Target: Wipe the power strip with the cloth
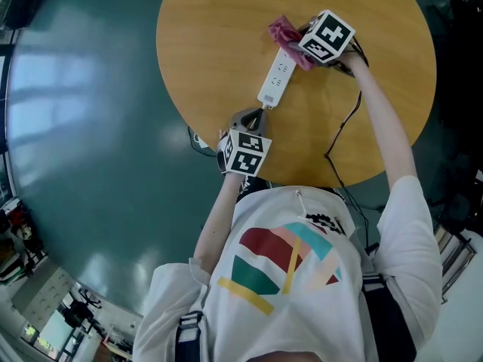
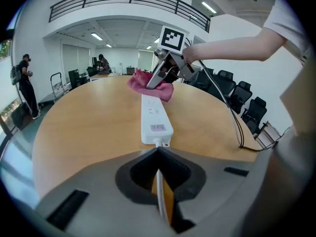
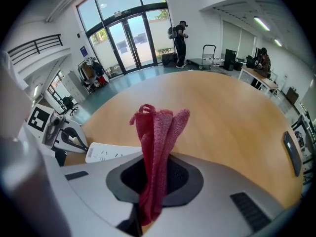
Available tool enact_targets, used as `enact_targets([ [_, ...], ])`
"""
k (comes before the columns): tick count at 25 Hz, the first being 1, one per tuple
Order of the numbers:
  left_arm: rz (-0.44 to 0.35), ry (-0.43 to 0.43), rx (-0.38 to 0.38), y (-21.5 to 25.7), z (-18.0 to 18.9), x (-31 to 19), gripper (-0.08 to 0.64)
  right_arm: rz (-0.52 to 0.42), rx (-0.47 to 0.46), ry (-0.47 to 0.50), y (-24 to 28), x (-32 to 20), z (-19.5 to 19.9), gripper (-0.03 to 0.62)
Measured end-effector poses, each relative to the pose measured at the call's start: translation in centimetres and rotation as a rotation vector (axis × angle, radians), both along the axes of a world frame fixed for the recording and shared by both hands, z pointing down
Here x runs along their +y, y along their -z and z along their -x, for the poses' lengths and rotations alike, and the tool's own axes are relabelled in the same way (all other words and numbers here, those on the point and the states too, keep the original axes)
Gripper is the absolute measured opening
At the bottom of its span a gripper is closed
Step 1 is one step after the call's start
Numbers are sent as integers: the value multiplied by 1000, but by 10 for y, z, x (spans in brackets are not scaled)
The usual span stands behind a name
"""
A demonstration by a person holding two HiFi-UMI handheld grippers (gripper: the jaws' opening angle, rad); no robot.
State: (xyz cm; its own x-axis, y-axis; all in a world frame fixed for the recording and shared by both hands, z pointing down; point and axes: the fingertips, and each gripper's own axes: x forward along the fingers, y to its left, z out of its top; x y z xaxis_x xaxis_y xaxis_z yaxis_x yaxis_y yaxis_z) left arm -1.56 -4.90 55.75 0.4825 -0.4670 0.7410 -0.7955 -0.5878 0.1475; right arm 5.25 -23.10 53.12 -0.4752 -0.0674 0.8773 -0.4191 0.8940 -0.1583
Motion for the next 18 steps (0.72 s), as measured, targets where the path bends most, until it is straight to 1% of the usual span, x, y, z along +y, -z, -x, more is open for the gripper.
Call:
enact_targets([
  [2,4,4,-4,-1,-1,1,43,-33,11,-7,2,-3,-3,40],
  [3,5,8,-4,-1,-3,2,43,-65,22,-5,5,-4,-7,40],
  [4,6,12,-3,-1,-5,3,43,-106,29,13,11,-1,-8,40],
  [5,6,13,-2,-1,-6,3,43,-151,29,52,19,6,-7,40],
  [6,6,12,-3,0,-6,3,43,-200,27,116,27,17,-3,40],
  [7,6,9,-4,0,-4,3,43,-256,32,208,34,32,3,40],
  [8,6,6,-4,1,-3,2,43,-320,54,325,39,47,8,40],
  [9,7,3,-2,1,-3,1,43,-389,97,453,39,64,9,40],
  [11,12,-2,6,0,-4,0,43,-526,233,704,30,92,1,40],
  [12,15,-4,9,0,-5,0,43,-591,302,818,23,105,-5,40],
  [13,18,-7,10,-1,-5,0,43,-649,353,918,15,117,-9,40],
  [14,21,-10,7,-2,-5,1,43,-692,376,998,8,130,-10,40],
  [15,24,-15,2,-2,-5,1,43,-717,373,1051,2,143,-9,40],
  [18,33,-33,-14,-3,-5,-1,43,-746,306,1129,-8,177,3,40],
])
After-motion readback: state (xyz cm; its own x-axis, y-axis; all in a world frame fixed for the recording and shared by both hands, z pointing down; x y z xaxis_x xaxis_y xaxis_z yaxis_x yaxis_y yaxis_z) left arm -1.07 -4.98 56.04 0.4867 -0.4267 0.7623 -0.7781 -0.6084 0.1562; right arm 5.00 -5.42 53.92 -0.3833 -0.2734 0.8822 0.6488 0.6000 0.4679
